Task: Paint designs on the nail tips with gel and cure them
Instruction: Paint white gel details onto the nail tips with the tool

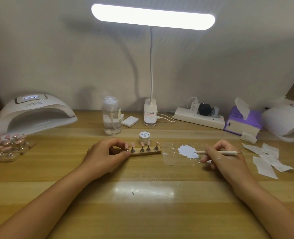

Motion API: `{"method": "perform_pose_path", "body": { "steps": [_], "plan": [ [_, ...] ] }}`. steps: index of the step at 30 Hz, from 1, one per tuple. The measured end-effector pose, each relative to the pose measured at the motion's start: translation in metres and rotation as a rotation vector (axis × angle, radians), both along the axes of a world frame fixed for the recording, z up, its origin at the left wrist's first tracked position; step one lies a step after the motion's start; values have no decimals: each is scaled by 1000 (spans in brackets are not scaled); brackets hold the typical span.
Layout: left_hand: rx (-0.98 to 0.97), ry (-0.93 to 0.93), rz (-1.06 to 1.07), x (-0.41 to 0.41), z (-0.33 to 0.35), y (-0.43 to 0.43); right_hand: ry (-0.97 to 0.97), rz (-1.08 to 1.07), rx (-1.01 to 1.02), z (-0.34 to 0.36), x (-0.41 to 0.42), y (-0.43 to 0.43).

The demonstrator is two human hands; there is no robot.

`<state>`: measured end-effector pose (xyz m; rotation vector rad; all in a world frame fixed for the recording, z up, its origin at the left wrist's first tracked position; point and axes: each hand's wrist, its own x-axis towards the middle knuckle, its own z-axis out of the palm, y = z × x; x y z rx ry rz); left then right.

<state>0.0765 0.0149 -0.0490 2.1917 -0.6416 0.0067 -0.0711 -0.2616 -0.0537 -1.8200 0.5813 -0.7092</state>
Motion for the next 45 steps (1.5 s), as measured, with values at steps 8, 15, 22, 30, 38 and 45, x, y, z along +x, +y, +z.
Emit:
{"method": "perform_pose_path", "body": {
  "steps": [8,15,22,30,38,45],
  "plan": [
    [-50,43,-9,2,-2,-4,6,-10,-22,0,1,1],
    [-26,-183,-50,-5,-3,-19,-10,-51,-32,1,1,4],
    [45,-490,-39,-14,-5,-21,-22,-43,-11,1,0,3],
    [-214,53,-73,11,3,9,-4,-31,2,1,-1,0],
    [-52,1,-43,8,-1,-1,-20,-19,-7,-3,1,0],
    [35,-316,-135,3,0,-2,-46,-48,-35,-3,2,0]
  ]
}}
